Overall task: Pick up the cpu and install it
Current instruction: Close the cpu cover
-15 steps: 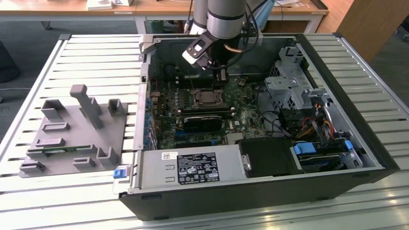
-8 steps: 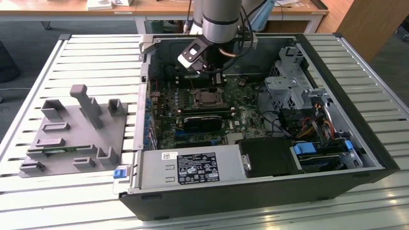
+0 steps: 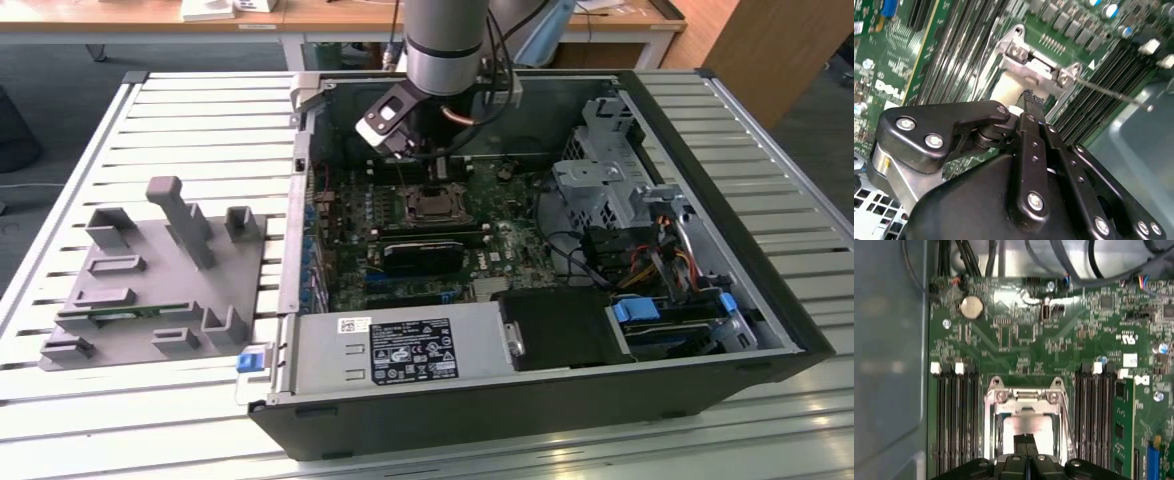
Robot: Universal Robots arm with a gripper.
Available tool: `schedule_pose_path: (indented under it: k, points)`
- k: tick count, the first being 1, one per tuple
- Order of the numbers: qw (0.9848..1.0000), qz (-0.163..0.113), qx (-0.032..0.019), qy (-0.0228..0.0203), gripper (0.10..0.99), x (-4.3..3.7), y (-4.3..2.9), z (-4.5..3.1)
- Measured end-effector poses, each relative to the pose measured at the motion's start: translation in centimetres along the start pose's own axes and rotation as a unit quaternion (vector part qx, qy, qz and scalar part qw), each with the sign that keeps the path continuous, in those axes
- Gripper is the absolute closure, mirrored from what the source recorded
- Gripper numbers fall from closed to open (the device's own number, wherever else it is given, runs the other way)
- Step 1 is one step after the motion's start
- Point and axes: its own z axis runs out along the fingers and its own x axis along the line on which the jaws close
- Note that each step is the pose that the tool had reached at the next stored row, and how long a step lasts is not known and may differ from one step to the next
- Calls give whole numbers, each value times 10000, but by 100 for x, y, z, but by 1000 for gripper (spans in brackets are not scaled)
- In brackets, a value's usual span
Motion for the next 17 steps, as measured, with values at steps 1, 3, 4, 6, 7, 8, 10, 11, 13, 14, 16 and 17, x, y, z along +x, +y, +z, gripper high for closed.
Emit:
schedule_pose_path:
  k: [1, 3, 4, 6, 7, 8, 10, 11, 13, 14, 16, 17]
  points:
    - [10000, 0, 0, 0, 980, 0, -21, 4]
    - [10000, 0, 0, 0, 980, 0, -74, 13]
    - [10000, 0, 0, 1, 980, 0, -94, 19]
    - [10000, 0, 0, 1, 980, 0, -118, 33]
    - [10000, 0, 1, 0, 980, -1, -125, 43]
    - [10000, 0, 3, 0, 980, -1, -130, 54]
    - [10000, 0, 8, 0, 980, -1, -133, 79]
    - [10000, 0, 10, 0, 980, -1, -134, 89]
    - [10000, 1, 14, 0, 980, -2, -134, 107]
    - [10000, 1, 15, 0, 980, -2, -134, 114]
    - [10000, 0, 15, 0, 980, -2, -134, 127]
    - [10000, 0, 15, 0, 980, -2, -134, 131]
